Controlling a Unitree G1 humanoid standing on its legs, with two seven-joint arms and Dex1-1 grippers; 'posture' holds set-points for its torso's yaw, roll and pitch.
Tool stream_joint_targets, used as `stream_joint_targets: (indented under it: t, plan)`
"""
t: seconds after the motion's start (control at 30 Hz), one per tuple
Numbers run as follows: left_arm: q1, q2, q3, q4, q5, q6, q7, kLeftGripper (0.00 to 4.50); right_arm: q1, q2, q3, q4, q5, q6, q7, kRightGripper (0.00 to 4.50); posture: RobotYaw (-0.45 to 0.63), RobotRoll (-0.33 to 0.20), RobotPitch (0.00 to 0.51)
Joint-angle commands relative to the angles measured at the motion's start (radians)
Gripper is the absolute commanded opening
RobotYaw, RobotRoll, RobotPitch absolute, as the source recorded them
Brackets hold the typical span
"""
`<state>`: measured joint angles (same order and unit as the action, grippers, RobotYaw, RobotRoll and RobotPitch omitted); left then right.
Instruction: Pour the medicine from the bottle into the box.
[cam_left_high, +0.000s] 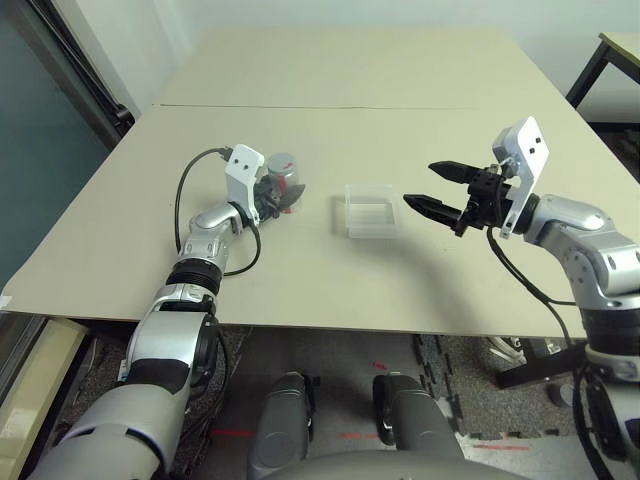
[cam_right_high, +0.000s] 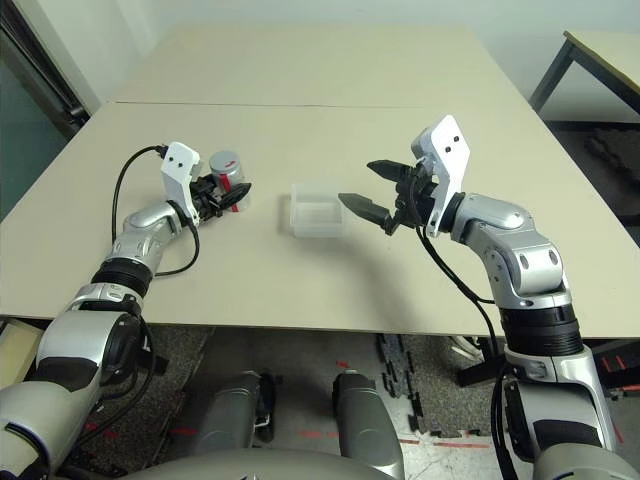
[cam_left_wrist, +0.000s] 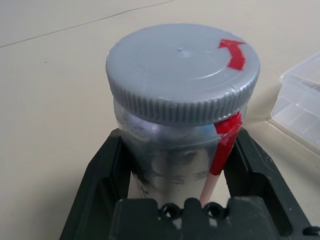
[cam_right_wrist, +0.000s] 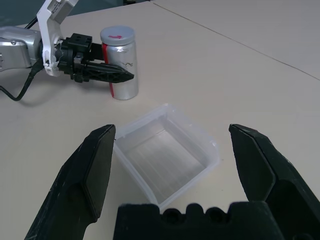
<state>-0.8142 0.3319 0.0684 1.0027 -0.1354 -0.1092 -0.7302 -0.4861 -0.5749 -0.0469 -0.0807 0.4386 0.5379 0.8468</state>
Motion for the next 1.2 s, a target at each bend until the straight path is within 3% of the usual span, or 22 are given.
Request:
stream_joint_targets:
  t: [0.03,0.27,0.47,0.83,1.2]
  plan:
    - [-0.043,0.016,-0.011,-0.035,-0.011,0.038,-0.103,2.82,-0.040,-0.023,0.022,0.026,-0.001,-0.001,0.048,4.50,-0.06,0.000,0.074]
    - [-0.146,0.092,-0.055,-0.141,-0.027,0.120,-0.367,2.82,-0.145,-0.051,0.051,0.096,0.011,0.012,0.160,4.50,-0.04,0.000,0.066]
    - [-0.167,0.085,-0.082,-0.259,-0.066,0.192,-0.514,2.82,-0.254,0.000,0.072,0.140,0.026,0.034,0.199,4.50,-0.02,0.000,0.060]
    - [-0.147,-0.014,-0.141,-0.357,-0.089,0.249,-0.593,2.82,-0.386,0.074,0.129,0.200,0.012,0.031,0.250,4.50,-0.02,0.000,0.055]
    - [-0.158,-0.038,-0.178,-0.352,-0.083,0.274,-0.658,2.82,-0.419,0.113,0.142,0.227,-0.005,0.014,0.261,4.50,-0.02,0.000,0.052]
